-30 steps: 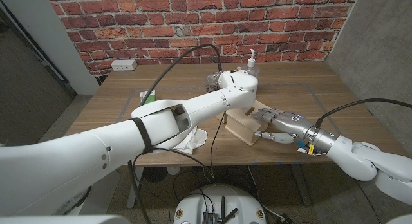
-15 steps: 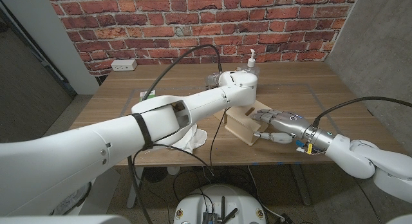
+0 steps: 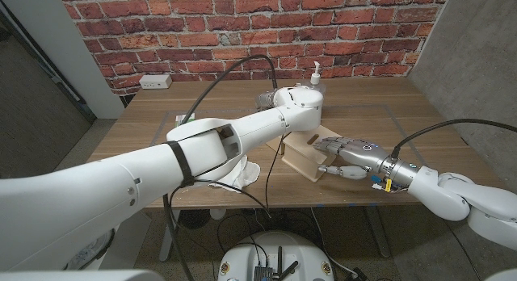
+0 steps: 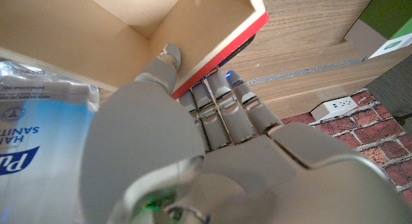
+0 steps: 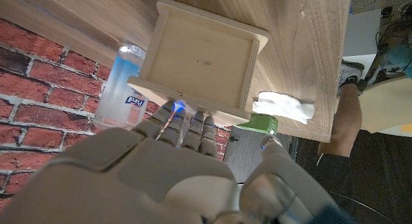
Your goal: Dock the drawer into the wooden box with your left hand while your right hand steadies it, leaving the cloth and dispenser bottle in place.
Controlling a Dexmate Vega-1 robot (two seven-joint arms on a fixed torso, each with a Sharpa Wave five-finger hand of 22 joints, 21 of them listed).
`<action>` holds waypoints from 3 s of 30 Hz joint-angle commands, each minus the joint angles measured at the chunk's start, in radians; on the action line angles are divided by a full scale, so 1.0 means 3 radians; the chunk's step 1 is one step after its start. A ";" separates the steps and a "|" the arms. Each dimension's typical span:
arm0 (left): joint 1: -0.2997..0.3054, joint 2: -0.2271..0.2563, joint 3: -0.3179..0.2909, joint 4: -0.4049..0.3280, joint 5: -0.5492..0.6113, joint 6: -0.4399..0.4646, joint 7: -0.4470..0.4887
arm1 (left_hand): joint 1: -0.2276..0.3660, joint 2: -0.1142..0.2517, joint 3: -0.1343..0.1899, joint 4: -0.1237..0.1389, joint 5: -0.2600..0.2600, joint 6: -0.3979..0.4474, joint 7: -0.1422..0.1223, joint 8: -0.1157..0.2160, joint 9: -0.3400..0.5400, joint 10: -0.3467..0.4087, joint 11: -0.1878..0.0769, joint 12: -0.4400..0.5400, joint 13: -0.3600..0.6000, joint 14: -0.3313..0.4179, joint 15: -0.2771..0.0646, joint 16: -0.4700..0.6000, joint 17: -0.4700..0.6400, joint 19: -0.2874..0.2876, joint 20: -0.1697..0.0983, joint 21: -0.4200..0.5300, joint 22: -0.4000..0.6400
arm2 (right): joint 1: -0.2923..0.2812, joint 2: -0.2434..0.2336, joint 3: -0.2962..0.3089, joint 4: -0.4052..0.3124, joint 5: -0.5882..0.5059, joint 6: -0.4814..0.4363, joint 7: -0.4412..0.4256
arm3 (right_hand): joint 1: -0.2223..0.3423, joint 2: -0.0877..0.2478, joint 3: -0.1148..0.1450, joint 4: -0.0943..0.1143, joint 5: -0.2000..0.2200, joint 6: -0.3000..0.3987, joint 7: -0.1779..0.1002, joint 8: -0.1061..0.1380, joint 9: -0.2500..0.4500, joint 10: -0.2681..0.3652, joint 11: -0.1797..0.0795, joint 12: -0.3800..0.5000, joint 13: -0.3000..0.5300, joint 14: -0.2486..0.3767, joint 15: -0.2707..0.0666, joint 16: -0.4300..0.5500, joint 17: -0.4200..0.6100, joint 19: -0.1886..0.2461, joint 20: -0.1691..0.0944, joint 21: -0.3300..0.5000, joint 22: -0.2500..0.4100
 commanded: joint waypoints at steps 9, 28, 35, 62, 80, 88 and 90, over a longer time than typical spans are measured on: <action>0.0087 -0.0024 -0.0133 -0.0008 0.0674 0.0000 -0.0564 | 0.0261 0.0265 -0.0004 0.0004 0.0017 0.0043 0.0057 0.0029 0.0012 0.0238 -0.0245 0.0017 0.0006 0.0232 -0.0374 0.0009 0.0019 0.0028 -0.0422 -0.0004 0.0004 | 0.0049 -0.0096 -0.0066 0.0019 0.0002 -0.0056 -0.0029 | -0.0041 0.0125 0.0007 0.0031 -0.0009 0.0044 0.0020 0.0012 0.0010 0.0003 -0.0002 -0.0002 0.0013 -0.0010 -0.0141 -0.0009 0.0005 -0.0017 -0.0236 0.0022 0.0007; 0.0059 -0.0069 -0.0133 0.0076 0.0541 0.0000 -0.0492 | 0.0267 0.0265 -0.0009 0.0005 0.0019 0.0042 0.0058 0.0030 0.0014 0.0229 -0.0243 0.0015 0.0006 0.0225 -0.0374 0.0009 0.0020 0.0025 -0.0420 -0.0005 0.0004 | 0.0029 -0.0128 -0.0072 0.0001 0.0015 -0.0107 -0.0042 | -0.0054 0.0120 0.0007 0.0045 -0.0010 0.0050 0.0041 0.0008 0.0011 0.0002 0.0023 -0.0005 0.0013 -0.0017 -0.0146 -0.0016 0.0004 -0.0015 -0.0247 0.0026 0.0006; 0.0034 -0.0074 -0.0110 0.0096 0.0442 0.0000 -0.0429 | 0.0268 0.0266 -0.0010 0.0006 0.0019 0.0042 0.0058 0.0031 0.0014 0.0224 -0.0248 0.0014 0.0006 0.0226 -0.0374 0.0009 0.0020 0.0024 -0.0420 -0.0005 0.0004 | 0.0052 -0.0139 -0.0101 0.0005 0.0015 -0.0115 -0.0049 | -0.0050 0.0119 0.0011 0.0044 -0.0009 0.0055 0.0045 0.0008 0.0011 -0.0001 0.0026 -0.0007 0.0014 -0.0018 -0.0145 -0.0019 0.0000 -0.0011 -0.0246 0.0029 0.0007; -0.0186 -0.0140 0.0192 0.0225 -0.0515 0.0000 0.0290 | 0.0277 0.0269 -0.0018 0.0007 0.0022 0.0042 0.0061 0.0033 0.0016 0.0221 -0.0243 0.0015 0.0006 0.0224 -0.0374 0.0011 0.0021 0.0020 -0.0418 -0.0005 0.0003 | 0.0114 -0.0188 -0.0181 0.0036 0.0115 -0.0153 -0.0075 | -0.0053 0.0118 0.0018 0.0053 -0.0008 0.0070 0.0063 0.0008 0.0012 0.0001 0.0043 -0.0007 0.0014 -0.0019 -0.0134 -0.0025 -0.0003 0.0005 -0.0252 0.0034 0.0006; -0.0104 -0.0105 0.0144 0.0086 -0.0324 0.0000 0.0140 | 0.0282 0.0270 -0.0022 0.0008 0.0023 0.0035 0.0054 0.0031 0.0017 0.0205 -0.0248 0.0010 0.0006 0.0217 -0.0374 0.0010 0.0021 0.0018 -0.0417 -0.0006 0.0003 | 0.0177 -0.0224 -0.0246 0.0059 0.0142 -0.0189 -0.0104 | -0.0055 0.0115 0.0018 0.0059 -0.0009 0.0077 0.0067 0.0006 0.0012 0.0008 0.0038 -0.0005 0.0015 -0.0014 -0.0130 -0.0023 -0.0002 0.0012 -0.0258 0.0034 0.0005; 0.0009 -0.0060 0.0040 -0.0038 0.0099 0.0000 -0.0152 | 0.0284 0.0271 -0.0024 0.0008 0.0023 0.0031 0.0057 0.0031 0.0018 0.0205 -0.0242 0.0011 0.0007 0.0213 -0.0374 0.0009 0.0020 0.0016 -0.0418 -0.0006 0.0003 | 0.0190 -0.0251 -0.0263 0.0050 0.0176 -0.0215 -0.0081 | -0.0057 0.0116 0.0017 0.0062 -0.0009 0.0077 0.0069 0.0004 0.0012 0.0009 0.0040 -0.0005 0.0015 -0.0012 -0.0124 -0.0022 -0.0001 0.0013 -0.0258 0.0034 0.0005; 0.0044 -0.0047 0.0017 -0.0071 0.0231 0.0000 -0.0245 | 0.0284 0.0271 -0.0025 0.0008 0.0023 0.0032 0.0058 0.0031 0.0018 0.0207 -0.0238 0.0013 0.0007 0.0211 -0.0374 0.0008 0.0020 0.0015 -0.0418 -0.0007 0.0003 | 0.0193 -0.0259 -0.0267 0.0048 0.0180 -0.0221 -0.0076 | -0.0058 0.0115 0.0017 0.0063 -0.0009 0.0078 0.0066 0.0004 0.0012 0.0006 0.0040 -0.0006 0.0015 -0.0014 -0.0123 -0.0023 -0.0001 0.0014 -0.0259 0.0034 0.0005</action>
